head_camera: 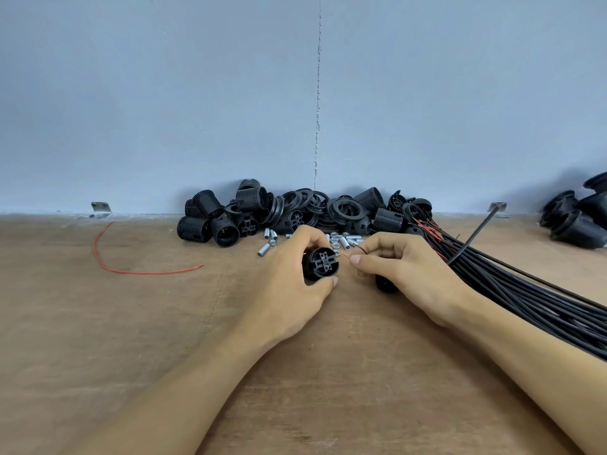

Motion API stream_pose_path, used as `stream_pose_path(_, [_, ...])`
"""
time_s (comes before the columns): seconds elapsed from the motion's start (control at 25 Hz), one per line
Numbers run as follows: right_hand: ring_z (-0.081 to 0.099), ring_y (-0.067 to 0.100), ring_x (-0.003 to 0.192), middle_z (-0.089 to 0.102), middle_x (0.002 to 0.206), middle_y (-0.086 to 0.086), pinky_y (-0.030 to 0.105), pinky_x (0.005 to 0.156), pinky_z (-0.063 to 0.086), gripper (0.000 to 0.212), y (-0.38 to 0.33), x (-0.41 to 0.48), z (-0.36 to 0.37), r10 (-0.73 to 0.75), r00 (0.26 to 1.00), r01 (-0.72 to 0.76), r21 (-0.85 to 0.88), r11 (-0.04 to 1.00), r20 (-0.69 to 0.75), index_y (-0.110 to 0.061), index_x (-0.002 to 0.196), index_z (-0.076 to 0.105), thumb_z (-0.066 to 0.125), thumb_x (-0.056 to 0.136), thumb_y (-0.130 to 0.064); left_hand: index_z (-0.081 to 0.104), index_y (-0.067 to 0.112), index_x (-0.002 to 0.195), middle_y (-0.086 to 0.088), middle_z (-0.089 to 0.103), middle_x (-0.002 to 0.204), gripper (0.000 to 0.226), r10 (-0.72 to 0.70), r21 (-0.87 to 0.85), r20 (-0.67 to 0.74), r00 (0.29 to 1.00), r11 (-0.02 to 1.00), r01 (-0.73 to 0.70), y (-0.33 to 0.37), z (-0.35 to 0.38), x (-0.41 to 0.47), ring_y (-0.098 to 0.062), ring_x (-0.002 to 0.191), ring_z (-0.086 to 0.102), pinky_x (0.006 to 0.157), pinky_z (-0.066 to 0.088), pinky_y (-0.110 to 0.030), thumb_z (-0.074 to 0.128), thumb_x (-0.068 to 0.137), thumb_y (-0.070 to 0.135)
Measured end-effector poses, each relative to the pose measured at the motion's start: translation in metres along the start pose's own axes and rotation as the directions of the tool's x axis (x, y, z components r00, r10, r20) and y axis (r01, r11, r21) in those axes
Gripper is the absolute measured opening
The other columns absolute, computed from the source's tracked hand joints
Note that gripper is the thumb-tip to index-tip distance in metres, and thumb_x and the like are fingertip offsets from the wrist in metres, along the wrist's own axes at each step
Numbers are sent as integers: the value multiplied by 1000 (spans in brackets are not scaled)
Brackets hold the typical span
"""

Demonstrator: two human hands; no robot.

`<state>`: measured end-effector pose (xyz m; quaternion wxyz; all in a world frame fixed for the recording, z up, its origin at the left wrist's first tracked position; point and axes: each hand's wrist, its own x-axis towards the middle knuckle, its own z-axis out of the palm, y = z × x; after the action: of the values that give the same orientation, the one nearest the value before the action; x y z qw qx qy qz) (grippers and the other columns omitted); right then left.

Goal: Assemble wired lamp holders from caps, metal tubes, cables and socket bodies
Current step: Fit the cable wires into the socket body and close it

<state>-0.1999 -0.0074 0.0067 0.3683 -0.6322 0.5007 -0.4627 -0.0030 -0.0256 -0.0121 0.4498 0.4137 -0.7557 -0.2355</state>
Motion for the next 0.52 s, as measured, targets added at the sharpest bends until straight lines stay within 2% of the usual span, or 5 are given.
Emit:
stream_pose_path(0.12, [52, 10, 63, 65, 69, 0, 16, 60, 40, 7, -3, -2, 1, 14, 999, -14, -12, 1000, 31, -17, 80, 74, 74, 87, -17, 56, 36, 100, 26, 63, 103, 42, 19, 26, -18, 1000, 999, -19, -1, 0, 0, -2, 98, 63, 88, 50, -27, 82, 76, 13])
stream_pose_path(0.24, [45, 12, 60, 58, 64, -1, 20, 55, 35, 14, -5, -3, 3, 21, 998, -14, -99, 995, 67, -16, 74, 71, 73, 87, -16, 56, 35, 100, 24, 63, 102, 41, 40, 58, -34, 999, 998, -38, -3, 1, 0, -2, 97, 62, 85, 48, -22, 82, 76, 14])
stream_pose_path(0.36, [40, 11, 56, 47, 58, -5, 18, 52, 32, 18, -6, -3, 3, 4, 999, 5, -177, 984, 51, -13, 70, 66, 72, 86, -14, 58, 36, 100, 20, 66, 95, 39, 73, 102, -48, 996, 992, -68, -4, 2, 0, -1, 96, 60, 80, 43, -13, 82, 76, 15])
stream_pose_path(0.52, [38, 8, 54, 46, 57, -7, 16, 51, 32, 10, -6, -3, 3, -26, 999, 33, -290, 956, 26, -13, 72, 70, 72, 82, -14, 63, 33, 102, 22, 64, 96, 39, 124, 171, -53, 991, 979, -114, -2, 3, -1, 7, 99, 54, 82, 33, -1, 81, 75, 13])
